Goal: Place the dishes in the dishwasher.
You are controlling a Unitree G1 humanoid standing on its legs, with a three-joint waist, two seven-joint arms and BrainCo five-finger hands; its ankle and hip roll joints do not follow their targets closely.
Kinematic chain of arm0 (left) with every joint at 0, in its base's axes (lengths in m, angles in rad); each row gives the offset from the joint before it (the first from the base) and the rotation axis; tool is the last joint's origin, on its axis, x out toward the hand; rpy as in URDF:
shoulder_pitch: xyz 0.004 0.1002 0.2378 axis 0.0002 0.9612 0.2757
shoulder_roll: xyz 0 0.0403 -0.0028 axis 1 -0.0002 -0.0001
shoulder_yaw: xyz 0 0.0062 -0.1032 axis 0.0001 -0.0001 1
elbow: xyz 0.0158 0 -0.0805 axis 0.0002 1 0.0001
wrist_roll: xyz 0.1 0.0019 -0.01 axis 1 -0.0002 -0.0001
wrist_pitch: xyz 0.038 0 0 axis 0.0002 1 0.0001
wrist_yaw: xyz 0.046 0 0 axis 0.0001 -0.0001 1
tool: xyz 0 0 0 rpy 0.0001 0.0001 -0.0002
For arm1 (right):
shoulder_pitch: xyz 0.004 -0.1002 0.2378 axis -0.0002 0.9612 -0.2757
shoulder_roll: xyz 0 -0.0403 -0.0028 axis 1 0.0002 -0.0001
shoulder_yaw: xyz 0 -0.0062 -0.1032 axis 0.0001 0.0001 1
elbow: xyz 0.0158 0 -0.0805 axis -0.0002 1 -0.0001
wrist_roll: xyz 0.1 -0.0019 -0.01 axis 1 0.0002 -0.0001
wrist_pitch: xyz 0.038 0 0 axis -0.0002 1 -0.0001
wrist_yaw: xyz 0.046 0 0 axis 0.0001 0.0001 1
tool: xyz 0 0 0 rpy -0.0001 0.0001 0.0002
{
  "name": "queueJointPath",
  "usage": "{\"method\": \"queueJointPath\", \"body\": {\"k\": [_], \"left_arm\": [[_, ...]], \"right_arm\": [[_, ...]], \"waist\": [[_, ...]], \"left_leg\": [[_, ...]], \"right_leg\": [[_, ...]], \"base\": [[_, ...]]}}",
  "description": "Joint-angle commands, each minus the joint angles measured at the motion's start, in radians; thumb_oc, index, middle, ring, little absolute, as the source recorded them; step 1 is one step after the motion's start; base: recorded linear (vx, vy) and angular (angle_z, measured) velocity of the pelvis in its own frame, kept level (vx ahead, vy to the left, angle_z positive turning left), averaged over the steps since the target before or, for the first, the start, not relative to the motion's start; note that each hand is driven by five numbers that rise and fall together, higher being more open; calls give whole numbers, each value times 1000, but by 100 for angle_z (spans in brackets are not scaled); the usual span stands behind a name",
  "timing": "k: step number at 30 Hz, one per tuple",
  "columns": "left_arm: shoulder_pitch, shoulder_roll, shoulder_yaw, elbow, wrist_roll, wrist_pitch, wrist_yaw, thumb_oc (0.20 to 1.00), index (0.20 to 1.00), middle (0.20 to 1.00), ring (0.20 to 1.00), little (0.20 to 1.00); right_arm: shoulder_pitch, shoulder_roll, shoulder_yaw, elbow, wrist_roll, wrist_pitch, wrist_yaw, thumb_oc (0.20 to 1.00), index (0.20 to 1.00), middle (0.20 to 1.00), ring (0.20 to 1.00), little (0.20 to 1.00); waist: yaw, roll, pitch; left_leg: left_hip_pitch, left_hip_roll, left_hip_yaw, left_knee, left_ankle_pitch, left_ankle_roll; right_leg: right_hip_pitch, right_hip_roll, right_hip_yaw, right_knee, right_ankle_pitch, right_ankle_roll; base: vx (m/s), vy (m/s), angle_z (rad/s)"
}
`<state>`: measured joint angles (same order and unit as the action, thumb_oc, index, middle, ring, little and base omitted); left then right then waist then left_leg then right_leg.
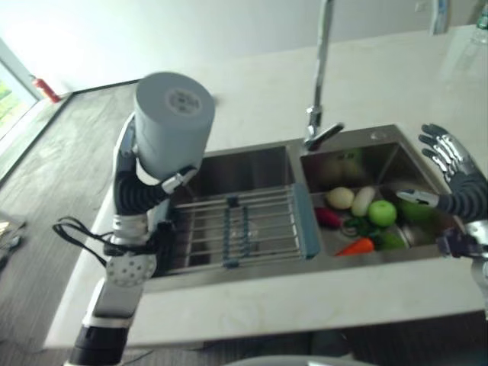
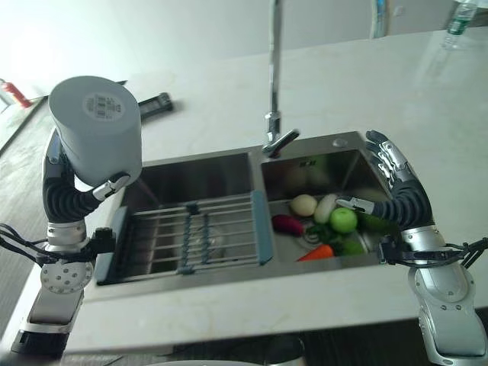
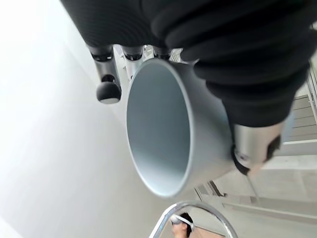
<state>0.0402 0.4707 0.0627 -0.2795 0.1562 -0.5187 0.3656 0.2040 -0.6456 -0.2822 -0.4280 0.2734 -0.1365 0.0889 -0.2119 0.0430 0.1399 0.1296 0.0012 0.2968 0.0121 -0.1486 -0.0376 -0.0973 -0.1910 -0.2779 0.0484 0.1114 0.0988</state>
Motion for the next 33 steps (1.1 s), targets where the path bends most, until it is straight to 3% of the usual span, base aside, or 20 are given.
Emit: {"method": "queueJointPath", "body": {"k": [1,4,5,7,8,10,12,15,18,21,23,24,25,27,31,33], "left_arm": [[-8,75,28,-102,-56,-4,-14,200,200,200,200,200],[-28,82,-1,-110,-50,25,7,200,200,200,200,200],[-33,85,-6,-111,-43,25,12,200,200,200,200,200],[-53,91,-17,-113,-30,35,21,200,200,200,200,200],[-70,88,-29,-117,-18,51,27,200,200,200,200,200],[-127,81,-66,-131,-6,95,37,200,200,200,200,200],[-155,76,-80,-160,-11,141,24,200,200,200,200,200],[-165,75,-83,-180,-35,175,7,200,200,200,200,200],[-141,87,-65,-189,-47,185,21,200,200,200,200,200],[-87,89,-24,-202,-87,135,33,200,200,200,200,200],[-69,78,-12,-192,-151,86,20,200,200,200,200,200],[-71,74,-13,-185,-169,66,5,200,200,200,200,200],[-88,65,-29,-162,-197,12,-14,200,200,200,200,200],[-117,56,-42,-133,-217,-54,-10,200,200,200,200,200],[-129,40,-25,-146,-265,-94,-19,200,200,200,200,200],[-133,36,-18,-126,-308,-115,-38,200,200,200,200,200]], "right_arm": [[-89,49,8,12,-27,-41,-7,1000,1000,1000,1000,1000],[-103,57,31,-3,-32,-20,-17,1000,1000,1000,1000,1000],[-106,55,39,-2,-25,-32,-24,1000,1000,1000,1000,1000],[-114,46,49,-1,0,-56,-35,1000,1000,1000,1000,1000],[-125,43,56,-2,9,-55,-37,1000,1000,1000,1000,1000],[-124,43,76,-16,8,-72,-58,1000,1000,1000,1000,1000],[-94,43,72,-50,9,-67,-68,1000,1000,1000,1000,1000],[-77,43,71,-68,7,-62,-84,1000,1000,1000,1000,1000],[-112,48,114,-66,-15,-75,-89,1000,1000,1000,1000,1000],[-165,52,155,-70,-10,-39,-83,1000,1000,1000,1000,1000],[-202,46,175,-36,-30,-53,-101,1000,1000,1000,1000,1000],[-208,42,174,-26,-47,-69,-128,1000,1000,1000,1000,1000],[-216,41,159,-8,-51,-92,-181,1000,1000,1000,1000,1000],[-210,40,126,16,-20,-151,-197,1000,1000,1000,1000,1000],[-180,21,53,37,-3,-173,-162,1000,1000,1000,1000,1000],[-171,33,34,42,-8,-183,-145,1000,1000,1000,1000,1000]], "waist": [[28,-39,-27],[40,-47,-15],[41,-47,-5],[38,-45,-5],[37,-47,-6],[32,-54,-15],[28,-62,-23],[30,-68,-34],[74,-69,-42],[116,-66,-49],[146,-65,-47],[152,-67,-45],[142,-67,-43],[116,-75,-40],[74,-86,-55],[56,-62,-78]], "left_leg": [[135,12,-80,-99,-16,6],[111,11,-87,-99,0,24],[107,18,-95,-99,6,32],[86,27,-121,-99,28,48],[81,30,-140,-99,34,50],[62,28,-186,-99,45,61],[44,19,-246,-98,64,69],[37,12,-309,-97,68,70],[21,19,-334,-99,79,56],[-9,43,-331,-99,116,26],[-70,80,-310,-99,167,-18],[-83,90,-285,-99,172,-23],[-73,117,-167,-99,171,-35],[-56,130,-37,-63,168,-42],[-25,140,78,36,80,-32],[25,140,119,-89,119,-41]], "right_leg": [[-65,20,110,-136,125,93],[-56,25,127,-128,118,87],[-47,51,157,-82,98,74],[-34,127,249,26,-2,48],[-35,139,283,74,-5,39],[6,167,351,103,-72,26],[40,186,426,123,-83,21],[81,204,469,87,-112,11],[136,203,419,4,-143,-4],[189,218,372,-89,-138,-21],[215,219,329,-133,-141,-28],[219,212,303,-136,-143,-28],[219,191,237,-136,-150,-24],[203,157,159,-136,-125,-16],[176,106,58,-136,-81,0],[161,90,-7,-136,-71,19]], "base": [[-388,250,70],[-336,152,44],[-370,97,23],[-352,39,26],[-278,-27,39],[-171,-114,36],[-68,-179,55],[4,-235,96],[9,-300,69],[-5,-306,66],[-139,-188,93],[-235,-124,108],[-240,-32,160],[-355,84,249],[-272,249,184],[-211,477,188]]}}
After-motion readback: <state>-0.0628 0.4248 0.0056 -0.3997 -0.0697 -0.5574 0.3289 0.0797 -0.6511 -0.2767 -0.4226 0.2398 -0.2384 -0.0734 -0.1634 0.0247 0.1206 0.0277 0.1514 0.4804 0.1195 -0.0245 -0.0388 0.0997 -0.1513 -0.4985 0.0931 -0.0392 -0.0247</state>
